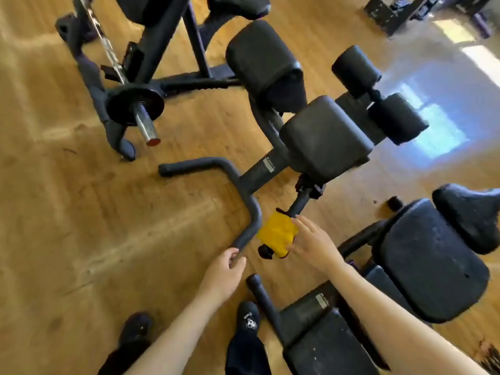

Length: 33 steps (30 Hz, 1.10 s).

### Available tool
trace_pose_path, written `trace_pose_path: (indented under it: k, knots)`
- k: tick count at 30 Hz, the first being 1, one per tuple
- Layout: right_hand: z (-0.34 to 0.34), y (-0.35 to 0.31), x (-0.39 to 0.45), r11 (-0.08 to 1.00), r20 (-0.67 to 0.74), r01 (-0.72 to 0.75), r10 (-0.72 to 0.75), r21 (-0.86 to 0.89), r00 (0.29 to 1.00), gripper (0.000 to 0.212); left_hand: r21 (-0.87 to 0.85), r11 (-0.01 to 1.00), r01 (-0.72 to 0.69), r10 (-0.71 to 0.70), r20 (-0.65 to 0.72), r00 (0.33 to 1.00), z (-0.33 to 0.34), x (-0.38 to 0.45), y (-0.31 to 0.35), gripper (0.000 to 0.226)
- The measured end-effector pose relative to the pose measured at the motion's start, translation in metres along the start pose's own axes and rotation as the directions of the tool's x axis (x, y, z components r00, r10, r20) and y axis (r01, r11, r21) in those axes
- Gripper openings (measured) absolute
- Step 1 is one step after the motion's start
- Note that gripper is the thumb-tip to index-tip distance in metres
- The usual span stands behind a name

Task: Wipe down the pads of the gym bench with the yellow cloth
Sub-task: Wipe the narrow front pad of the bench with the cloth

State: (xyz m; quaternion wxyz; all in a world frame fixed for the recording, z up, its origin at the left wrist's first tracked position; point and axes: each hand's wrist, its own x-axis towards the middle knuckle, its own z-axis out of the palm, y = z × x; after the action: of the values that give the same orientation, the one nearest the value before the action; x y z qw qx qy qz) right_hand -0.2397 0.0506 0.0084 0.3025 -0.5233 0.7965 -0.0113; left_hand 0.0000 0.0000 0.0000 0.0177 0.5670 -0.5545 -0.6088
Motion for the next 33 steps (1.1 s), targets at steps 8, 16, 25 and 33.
trace_pose_path:
  k: [8, 16, 25, 33]
  knots:
    - [0.019, 0.018, 0.068, 0.593, 0.401, 0.683, -0.553, -0.426, 0.73, 0.102, -0.143, 0.977, 0.159, -0.174, -0.103, 0.979, 0.075, 0.031, 0.002, 0.048]
    - [0.019, 0.012, 0.091, 0.522, 0.449, 0.77, -0.625, -0.367, 0.638, 0.065, -0.29, 0.941, 0.176, -0.229, -0.16, 0.96, 0.082, 0.022, -0.01, 0.039]
    - [-0.004, 0.013, 0.035, 0.894, -0.007, 0.392, -0.4, 0.215, 0.917, 0.02, -0.118, 0.991, 0.057, -0.083, -0.227, 0.97, 0.081, -0.018, 0.001, 0.04]
    - [0.021, 0.05, -0.085, 0.899, 0.132, -0.001, -0.063, 0.437, 0.989, 0.006, 0.197, 0.972, -0.132, 0.163, -0.152, 0.975, 0.109, -0.075, -0.007, 0.049]
